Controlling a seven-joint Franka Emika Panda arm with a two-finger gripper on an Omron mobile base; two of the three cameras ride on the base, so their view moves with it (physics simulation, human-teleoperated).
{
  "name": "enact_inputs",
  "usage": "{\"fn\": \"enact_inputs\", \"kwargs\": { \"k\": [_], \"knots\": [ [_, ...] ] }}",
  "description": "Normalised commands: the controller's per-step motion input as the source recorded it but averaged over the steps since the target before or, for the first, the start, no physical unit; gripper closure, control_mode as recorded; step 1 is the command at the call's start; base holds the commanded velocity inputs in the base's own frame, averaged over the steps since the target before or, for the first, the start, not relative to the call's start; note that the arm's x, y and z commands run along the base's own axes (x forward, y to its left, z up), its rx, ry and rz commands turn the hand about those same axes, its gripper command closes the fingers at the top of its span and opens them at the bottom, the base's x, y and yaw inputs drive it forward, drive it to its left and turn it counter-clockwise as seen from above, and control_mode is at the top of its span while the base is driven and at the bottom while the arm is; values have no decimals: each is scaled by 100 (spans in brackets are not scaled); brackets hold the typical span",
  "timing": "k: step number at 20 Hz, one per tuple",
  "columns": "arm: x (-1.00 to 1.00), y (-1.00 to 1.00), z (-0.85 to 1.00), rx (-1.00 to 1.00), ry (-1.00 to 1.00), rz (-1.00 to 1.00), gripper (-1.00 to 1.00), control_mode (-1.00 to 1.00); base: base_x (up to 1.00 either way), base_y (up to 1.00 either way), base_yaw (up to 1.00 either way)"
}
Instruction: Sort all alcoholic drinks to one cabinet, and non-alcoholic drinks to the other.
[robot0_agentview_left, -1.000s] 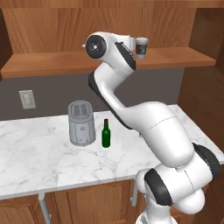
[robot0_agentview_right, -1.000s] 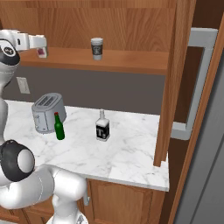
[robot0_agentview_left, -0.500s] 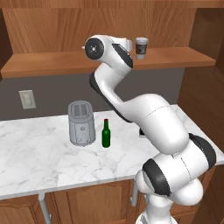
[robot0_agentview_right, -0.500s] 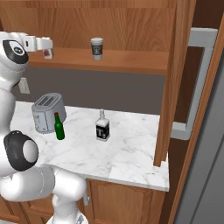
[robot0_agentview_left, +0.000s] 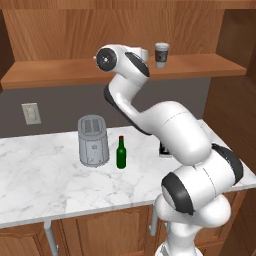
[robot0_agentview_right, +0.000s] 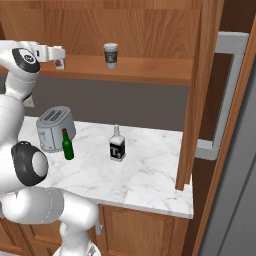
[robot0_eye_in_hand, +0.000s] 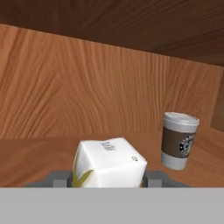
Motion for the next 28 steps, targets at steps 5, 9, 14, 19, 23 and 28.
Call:
{"fn": "enact_inputs", "kwargs": {
  "k": [5, 9, 14, 19, 23, 28],
  "knots": [
    [26, 0, -9, 0, 0, 0, 100, -100, 0, 0, 0],
    [30, 0, -5, 0, 0, 0, 100, -100, 0, 0, 0],
    [35, 0, -2, 0, 0, 0, 100, -100, 0, 0, 0],
    [26, 0, 0, 0, 0, 0, 100, -100, 0, 0, 0],
    [33, 0, -3, 0, 0, 0, 100, -100, 0, 0, 0],
    [30, 0, -16, 0, 0, 0, 100, -100, 0, 0, 0]
  ]
}}
